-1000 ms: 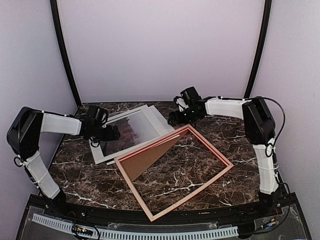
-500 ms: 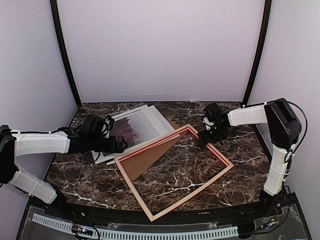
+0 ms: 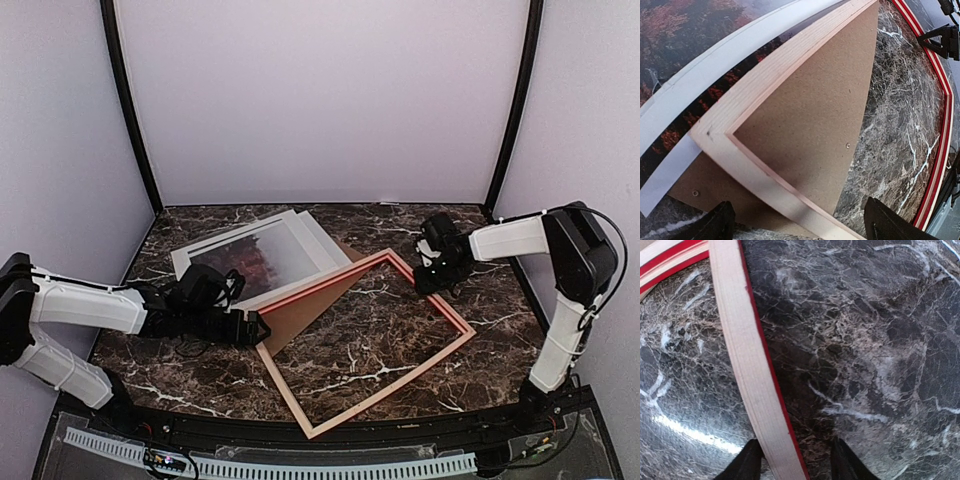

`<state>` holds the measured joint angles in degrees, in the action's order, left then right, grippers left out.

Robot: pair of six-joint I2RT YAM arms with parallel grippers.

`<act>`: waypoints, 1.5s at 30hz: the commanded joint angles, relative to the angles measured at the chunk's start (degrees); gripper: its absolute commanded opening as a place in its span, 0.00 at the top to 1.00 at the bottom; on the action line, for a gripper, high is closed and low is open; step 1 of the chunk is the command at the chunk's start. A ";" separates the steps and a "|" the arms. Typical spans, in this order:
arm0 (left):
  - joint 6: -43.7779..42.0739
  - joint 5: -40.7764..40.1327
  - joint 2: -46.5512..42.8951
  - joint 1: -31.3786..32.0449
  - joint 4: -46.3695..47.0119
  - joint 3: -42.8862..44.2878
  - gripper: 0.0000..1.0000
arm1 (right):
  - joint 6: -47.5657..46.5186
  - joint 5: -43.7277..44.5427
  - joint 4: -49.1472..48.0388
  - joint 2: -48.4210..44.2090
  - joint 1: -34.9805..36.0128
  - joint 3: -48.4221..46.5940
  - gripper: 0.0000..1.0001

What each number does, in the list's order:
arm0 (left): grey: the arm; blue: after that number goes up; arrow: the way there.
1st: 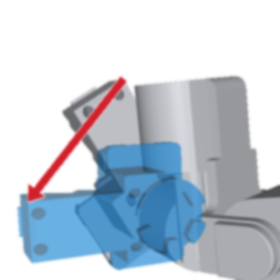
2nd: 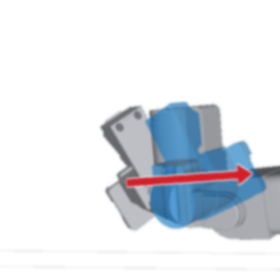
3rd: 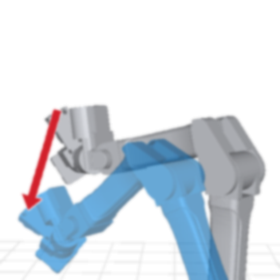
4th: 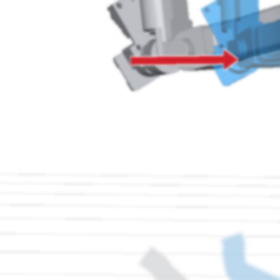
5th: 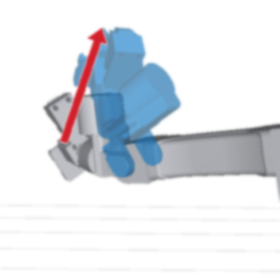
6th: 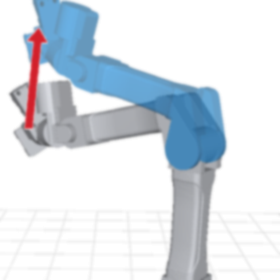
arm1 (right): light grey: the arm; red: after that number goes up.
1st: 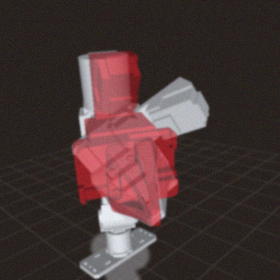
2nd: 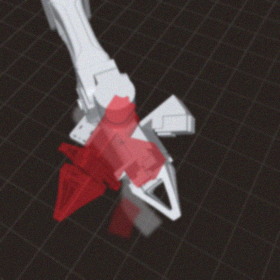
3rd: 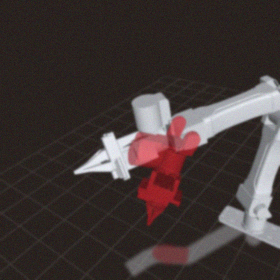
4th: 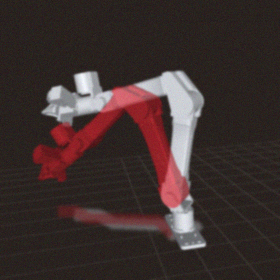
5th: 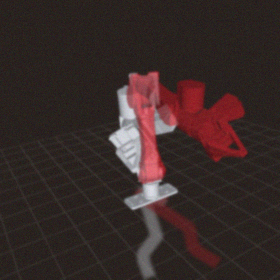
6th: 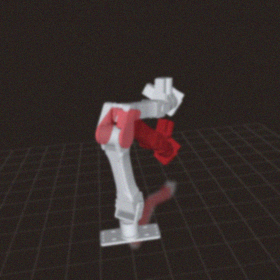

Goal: Put the photo into the frame
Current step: Move the frame body to the center of the board.

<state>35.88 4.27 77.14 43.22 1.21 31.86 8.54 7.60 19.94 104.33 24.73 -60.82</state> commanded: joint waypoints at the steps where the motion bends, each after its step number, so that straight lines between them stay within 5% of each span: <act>1: 1.89 1.02 1.28 2.49 2.59 -0.13 0.08 | -2.32 2.44 3.16 -2.39 -2.50 2.45 0.60; 11: -1.83 3.79 11.56 7.51 4.42 8.44 0.11 | -5.44 5.77 1.45 -8.20 -8.41 6.75 0.78; 22: -12.72 -8.05 18.40 7.79 -6.22 25.52 0.10 | -9.39 7.04 2.06 -4.67 -10.25 2.81 0.75; 35: -27.97 -5.88 30.61 -3.17 -8.30 40.22 0.07 | -23.13 -10.36 1.40 -0.33 -10.15 -1.41 0.80; 45: -35.52 0.04 37.77 -3.61 -12.47 46.16 0.07 | -22.78 -8.60 2.65 4.42 -10.23 -6.57 0.55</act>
<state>3.66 0.67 115.35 39.24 -8.19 76.34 -14.61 -1.69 21.91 107.13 14.35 -65.28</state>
